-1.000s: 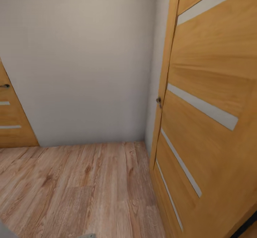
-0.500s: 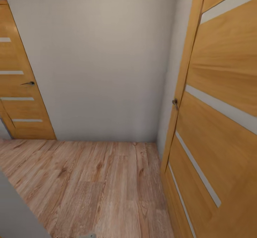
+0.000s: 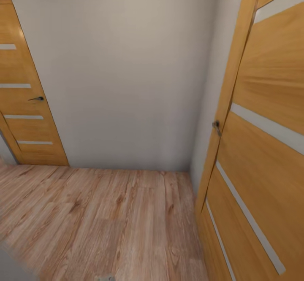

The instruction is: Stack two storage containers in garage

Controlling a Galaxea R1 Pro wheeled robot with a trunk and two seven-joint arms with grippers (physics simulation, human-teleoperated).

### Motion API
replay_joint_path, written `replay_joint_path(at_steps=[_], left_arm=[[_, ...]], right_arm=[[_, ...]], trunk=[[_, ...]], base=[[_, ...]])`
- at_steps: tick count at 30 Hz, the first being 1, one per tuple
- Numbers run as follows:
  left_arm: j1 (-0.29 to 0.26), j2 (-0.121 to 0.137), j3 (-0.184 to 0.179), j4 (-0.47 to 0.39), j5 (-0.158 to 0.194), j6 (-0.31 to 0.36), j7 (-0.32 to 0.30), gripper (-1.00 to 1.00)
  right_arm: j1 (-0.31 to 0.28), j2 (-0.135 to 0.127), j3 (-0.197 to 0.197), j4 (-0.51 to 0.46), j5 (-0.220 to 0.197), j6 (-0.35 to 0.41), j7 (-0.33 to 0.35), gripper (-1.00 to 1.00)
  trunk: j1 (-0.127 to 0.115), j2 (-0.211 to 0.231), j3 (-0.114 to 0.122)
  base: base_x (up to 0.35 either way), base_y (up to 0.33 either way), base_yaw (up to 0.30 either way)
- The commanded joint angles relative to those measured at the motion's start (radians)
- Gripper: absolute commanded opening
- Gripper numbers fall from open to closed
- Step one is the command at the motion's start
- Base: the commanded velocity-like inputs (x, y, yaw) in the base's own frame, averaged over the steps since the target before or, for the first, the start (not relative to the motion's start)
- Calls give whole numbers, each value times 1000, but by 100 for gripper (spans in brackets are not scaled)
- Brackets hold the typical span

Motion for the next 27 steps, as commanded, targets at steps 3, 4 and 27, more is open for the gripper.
replay_joint_path(at_steps=[3,4,27], left_arm=[[-1,0,1,0,8,-1,3,100],[-1,0,1,0,8,-1,3,100],[-1,2,2,0,10,-1,3,100]], right_arm=[[-1,1,8,3,-10,-4,-1,100],[-1,1,8,3,-10,-4,-1,100],[-1,1,8,3,-11,-4,-1,100]], trunk=[[1,-1,-1],[1,-1,-1],[1,-1,-1]], base=[[227,0,1],[94,0,0],[253,0,0]])
